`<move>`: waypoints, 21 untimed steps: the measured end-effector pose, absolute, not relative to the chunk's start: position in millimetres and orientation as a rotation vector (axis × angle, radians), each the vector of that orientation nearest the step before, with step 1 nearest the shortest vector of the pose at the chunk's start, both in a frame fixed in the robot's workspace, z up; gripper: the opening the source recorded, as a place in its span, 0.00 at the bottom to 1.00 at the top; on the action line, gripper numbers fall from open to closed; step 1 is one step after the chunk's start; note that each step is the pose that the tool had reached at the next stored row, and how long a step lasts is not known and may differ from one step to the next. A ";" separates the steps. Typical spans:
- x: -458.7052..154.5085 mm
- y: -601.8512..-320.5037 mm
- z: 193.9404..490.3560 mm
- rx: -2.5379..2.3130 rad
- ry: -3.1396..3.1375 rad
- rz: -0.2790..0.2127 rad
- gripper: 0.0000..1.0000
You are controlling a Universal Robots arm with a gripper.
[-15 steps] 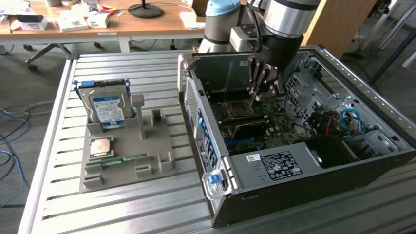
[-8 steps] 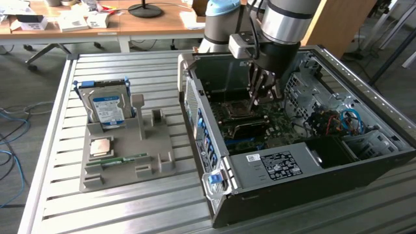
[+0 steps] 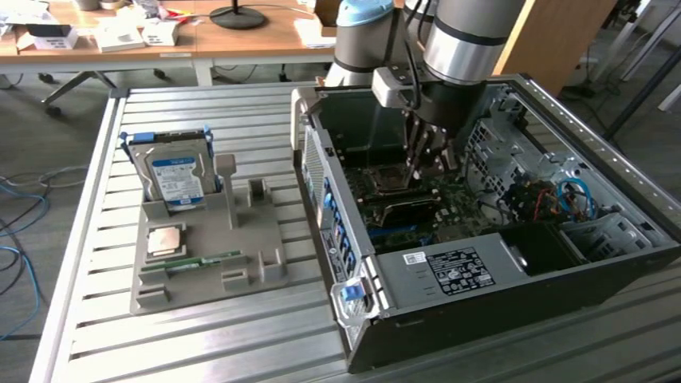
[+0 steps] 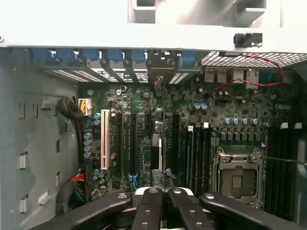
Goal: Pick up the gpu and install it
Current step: 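Press down on the gpu until it lock into place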
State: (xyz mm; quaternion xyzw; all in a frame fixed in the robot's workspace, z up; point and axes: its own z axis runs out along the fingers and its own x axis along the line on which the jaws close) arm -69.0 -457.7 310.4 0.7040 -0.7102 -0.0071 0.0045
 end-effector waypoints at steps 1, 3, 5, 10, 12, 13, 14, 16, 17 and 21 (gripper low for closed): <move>-69.0 -457.7 309.8 2.205 -2.225 -0.022 0.11; -69.1 -457.7 309.8 2.205 -2.225 -0.022 0.11; -70.1 -457.6 309.4 2.205 -2.225 -0.022 0.11; -74.0 -455.5 307.8 2.205 -2.225 -0.022 0.11; -74.2 -454.6 307.7 2.205 -2.225 -0.022 0.11; -74.2 -454.6 307.7 2.205 -2.225 -0.022 0.11; -74.3 -454.6 307.7 2.205 -2.225 -0.022 0.11; -74.5 -454.5 306.4 2.205 -2.225 -0.022 0.11; -74.6 -454.5 305.0 2.205 -2.225 -0.022 0.11; -75.0 -454.5 298.7 2.205 -2.225 -0.022 0.11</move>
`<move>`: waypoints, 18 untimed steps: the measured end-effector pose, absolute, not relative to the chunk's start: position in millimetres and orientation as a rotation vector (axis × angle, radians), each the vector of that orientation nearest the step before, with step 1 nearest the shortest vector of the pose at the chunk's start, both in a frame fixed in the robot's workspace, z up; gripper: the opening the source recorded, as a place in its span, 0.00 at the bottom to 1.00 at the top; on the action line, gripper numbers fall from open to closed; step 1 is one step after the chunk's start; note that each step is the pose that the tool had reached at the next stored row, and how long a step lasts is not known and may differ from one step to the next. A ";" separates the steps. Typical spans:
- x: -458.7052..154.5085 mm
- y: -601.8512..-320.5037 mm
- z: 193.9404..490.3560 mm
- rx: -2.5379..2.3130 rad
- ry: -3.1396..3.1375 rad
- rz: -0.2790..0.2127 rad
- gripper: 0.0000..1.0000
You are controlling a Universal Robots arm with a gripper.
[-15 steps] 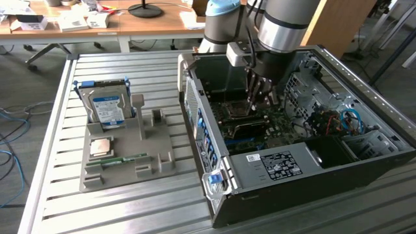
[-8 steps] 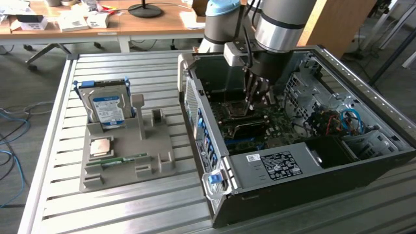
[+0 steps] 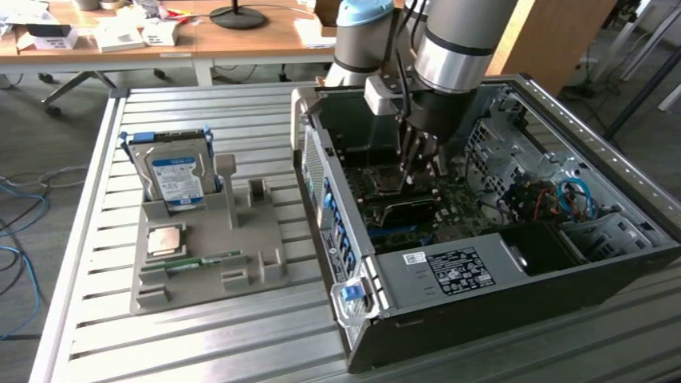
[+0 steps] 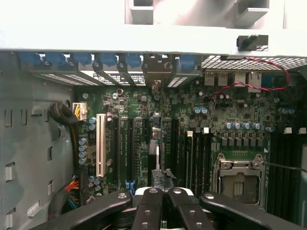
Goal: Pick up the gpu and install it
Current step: 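Press down on the gpu until it lock into place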
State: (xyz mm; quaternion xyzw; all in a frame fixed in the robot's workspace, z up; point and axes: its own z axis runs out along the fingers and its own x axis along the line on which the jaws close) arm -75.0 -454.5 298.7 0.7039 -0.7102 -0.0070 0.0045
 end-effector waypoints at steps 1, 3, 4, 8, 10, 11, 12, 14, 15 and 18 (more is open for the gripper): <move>-75.2 -454.5 297.2 2.205 -2.225 -0.022 0.11; -75.4 -454.5 294.6 2.205 -2.225 -0.022 0.11; -75.6 -454.5 293.4 2.205 -2.225 -0.022 0.11; -75.8 -454.5 292.5 2.205 -2.225 -0.022 0.11; -77.0 -453.6 291.8 2.205 -2.225 -0.022 0.11; -77.6 -452.8 291.6 2.205 -2.225 -0.022 0.11; -78.2 -452.1 291.4 2.205 -2.225 -0.022 0.11; -79.0 -450.9 290.6 2.205 -2.225 -0.022 0.11; -79.3 -450.7 290.0 2.205 -2.225 -0.022 0.11; -79.3 -450.5 286.2 2.205 -2.225 -0.022 0.11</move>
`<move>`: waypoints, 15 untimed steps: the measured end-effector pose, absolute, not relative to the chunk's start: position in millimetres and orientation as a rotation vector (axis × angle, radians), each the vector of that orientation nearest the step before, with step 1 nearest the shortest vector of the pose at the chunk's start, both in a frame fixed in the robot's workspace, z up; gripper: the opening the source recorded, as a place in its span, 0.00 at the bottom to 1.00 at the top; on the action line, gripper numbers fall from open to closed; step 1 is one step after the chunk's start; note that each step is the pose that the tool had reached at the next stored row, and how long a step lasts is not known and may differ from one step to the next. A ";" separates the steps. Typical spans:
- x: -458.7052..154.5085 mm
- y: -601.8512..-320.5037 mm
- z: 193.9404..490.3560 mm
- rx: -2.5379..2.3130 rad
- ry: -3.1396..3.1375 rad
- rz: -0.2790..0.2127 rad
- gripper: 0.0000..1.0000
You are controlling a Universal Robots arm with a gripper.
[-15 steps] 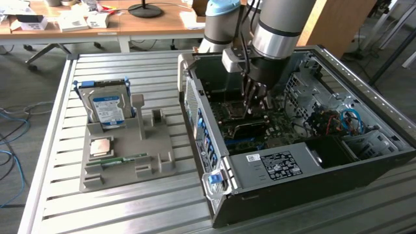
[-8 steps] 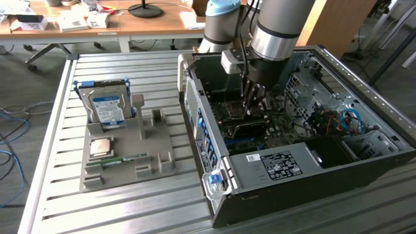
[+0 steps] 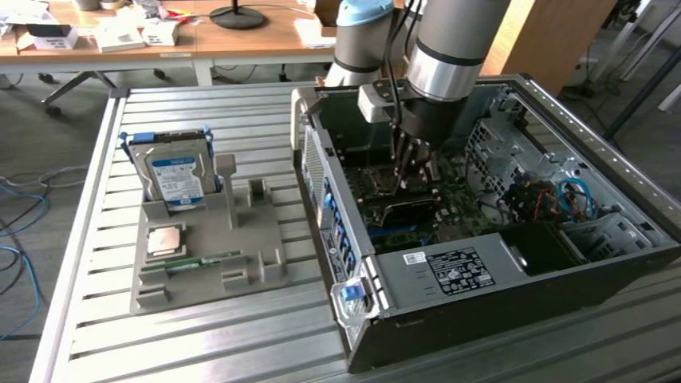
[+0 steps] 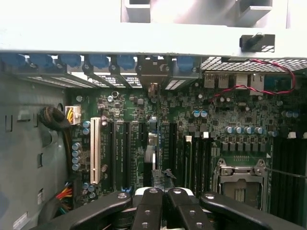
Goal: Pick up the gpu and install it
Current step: 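Press down on the gpu until it lock into place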
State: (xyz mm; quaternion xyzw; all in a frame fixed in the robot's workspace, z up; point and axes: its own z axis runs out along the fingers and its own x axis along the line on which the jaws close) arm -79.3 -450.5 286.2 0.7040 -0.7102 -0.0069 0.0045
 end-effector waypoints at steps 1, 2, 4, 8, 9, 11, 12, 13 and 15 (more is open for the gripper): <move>-79.4 -450.5 284.8 2.205 -2.225 -0.022 0.11; -79.4 -450.5 283.5 2.205 -2.225 -0.022 0.11; -79.4 -450.4 281.2 2.205 -2.225 -0.022 0.11; -79.4 -450.4 280.5 2.205 -2.225 -0.022 0.11; -79.4 -450.3 279.5 2.205 -2.225 -0.022 0.11; -79.4 -450.3 277.2 2.205 -2.225 -0.022 0.11; -79.4 -450.3 276.3 2.205 -2.225 -0.022 0.11; -79.4 -450.4 275.9 2.205 -2.225 -0.022 0.11; -79.4 -450.3 275.8 2.205 -2.225 -0.022 0.11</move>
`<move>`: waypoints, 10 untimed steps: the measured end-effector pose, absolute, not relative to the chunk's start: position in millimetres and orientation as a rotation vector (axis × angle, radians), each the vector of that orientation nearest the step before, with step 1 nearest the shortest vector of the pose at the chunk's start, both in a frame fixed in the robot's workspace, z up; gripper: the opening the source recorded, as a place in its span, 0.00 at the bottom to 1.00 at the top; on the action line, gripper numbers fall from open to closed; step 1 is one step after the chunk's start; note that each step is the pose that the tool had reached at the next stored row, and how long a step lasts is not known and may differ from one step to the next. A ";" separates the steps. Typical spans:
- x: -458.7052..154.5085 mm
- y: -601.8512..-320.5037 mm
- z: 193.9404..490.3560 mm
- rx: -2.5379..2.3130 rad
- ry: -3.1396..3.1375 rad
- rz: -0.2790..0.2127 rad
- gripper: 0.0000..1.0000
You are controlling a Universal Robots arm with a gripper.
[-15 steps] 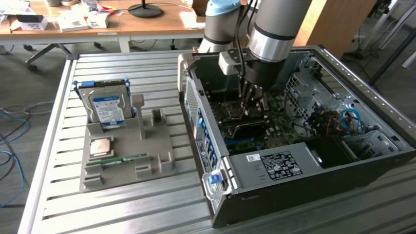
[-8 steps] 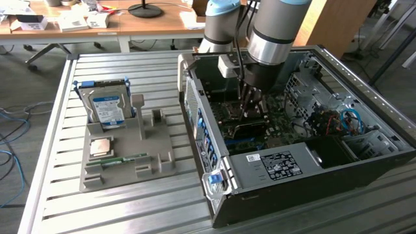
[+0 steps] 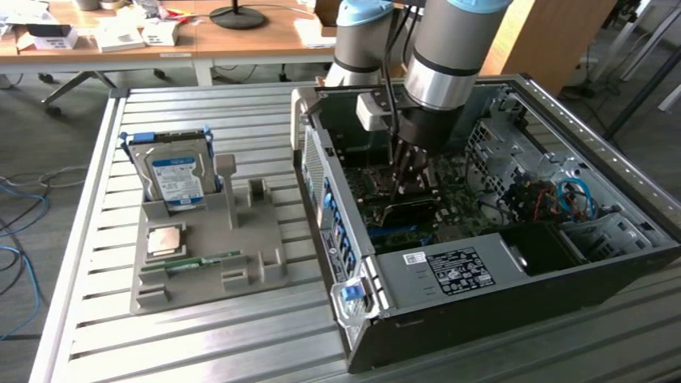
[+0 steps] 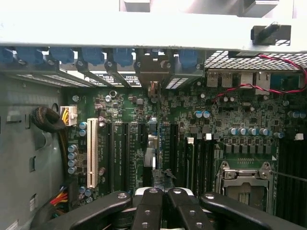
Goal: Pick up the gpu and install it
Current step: 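Press down on the gpu until it lock into place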
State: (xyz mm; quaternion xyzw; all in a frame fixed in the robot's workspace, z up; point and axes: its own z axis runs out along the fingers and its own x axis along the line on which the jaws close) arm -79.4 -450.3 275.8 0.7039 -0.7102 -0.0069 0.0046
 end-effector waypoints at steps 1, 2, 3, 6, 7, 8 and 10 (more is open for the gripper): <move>-79.6 -449.8 275.6 2.205 -2.225 -0.022 0.11; -79.9 -449.2 275.5 2.205 -2.225 -0.022 0.11; -80.0 -448.7 275.4 2.205 -2.225 -0.022 0.11; -80.6 -448.0 274.2 2.205 -2.225 -0.022 0.11; -80.7 -447.9 273.4 2.205 -2.225 -0.022 0.11; -80.7 -447.9 272.4 2.205 -2.225 -0.022 0.11; -80.8 -447.7 271.2 2.205 -2.225 -0.022 0.11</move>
